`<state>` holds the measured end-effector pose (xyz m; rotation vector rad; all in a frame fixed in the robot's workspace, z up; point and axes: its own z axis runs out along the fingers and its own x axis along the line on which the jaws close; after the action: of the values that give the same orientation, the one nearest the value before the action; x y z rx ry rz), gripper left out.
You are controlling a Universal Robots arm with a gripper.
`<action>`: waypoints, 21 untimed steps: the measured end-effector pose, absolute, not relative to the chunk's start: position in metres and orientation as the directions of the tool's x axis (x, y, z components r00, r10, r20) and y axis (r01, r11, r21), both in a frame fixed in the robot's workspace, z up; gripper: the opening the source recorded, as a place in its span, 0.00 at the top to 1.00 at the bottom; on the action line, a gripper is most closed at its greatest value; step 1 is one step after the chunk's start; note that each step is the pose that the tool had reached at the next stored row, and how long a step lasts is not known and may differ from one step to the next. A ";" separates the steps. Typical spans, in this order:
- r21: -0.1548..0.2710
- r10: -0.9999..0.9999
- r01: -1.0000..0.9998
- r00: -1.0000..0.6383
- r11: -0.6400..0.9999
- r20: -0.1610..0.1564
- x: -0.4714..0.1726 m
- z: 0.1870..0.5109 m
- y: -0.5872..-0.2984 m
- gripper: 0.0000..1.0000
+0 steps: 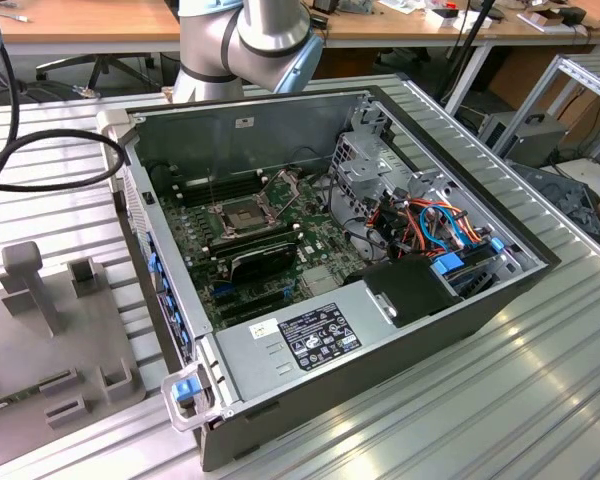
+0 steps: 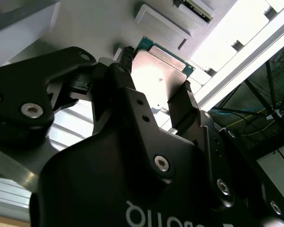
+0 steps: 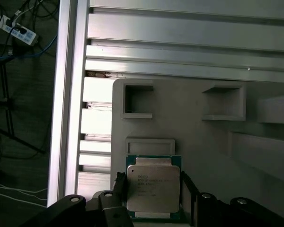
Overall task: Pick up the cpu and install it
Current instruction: 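Pick up the cpu and move it towards the insertion slot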
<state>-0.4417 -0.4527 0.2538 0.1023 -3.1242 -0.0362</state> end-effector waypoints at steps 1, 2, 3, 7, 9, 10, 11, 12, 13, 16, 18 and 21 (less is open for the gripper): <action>0.024 -0.066 -0.065 -0.998 0.998 0.015 -0.442 0.255 -0.453 0.45; 0.024 -0.066 -0.065 -0.998 0.998 0.015 -0.442 0.257 -0.453 0.45; 0.024 -0.066 -0.065 -0.998 0.998 0.015 -0.442 0.258 -0.453 0.45; 0.024 -0.066 -0.065 -0.998 0.998 0.015 -0.442 0.263 -0.453 0.45; 0.024 -0.066 -0.065 -0.998 0.998 0.015 -0.442 0.265 -0.453 0.45; 0.024 -0.066 -0.065 -0.998 0.998 0.015 -0.442 0.266 -0.453 0.45; 0.024 -0.066 -0.065 -0.998 0.998 0.015 -0.442 0.268 -0.453 0.45; 0.024 -0.066 -0.065 -0.998 0.998 0.015 -0.442 0.269 -0.453 0.45; 0.024 -0.066 -0.065 -0.998 0.998 0.015 -0.442 0.271 -0.453 0.45; 0.024 -0.066 -0.065 -0.998 0.998 0.015 -0.442 0.274 -0.453 0.45; 0.024 -0.066 -0.065 -0.998 0.998 0.015 -0.442 0.276 -0.453 0.45; 0.024 -0.066 -0.065 -0.998 0.998 0.015 -0.442 0.278 -0.453 0.45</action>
<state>-0.4417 -0.4527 0.2783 0.1023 -3.1242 -0.0365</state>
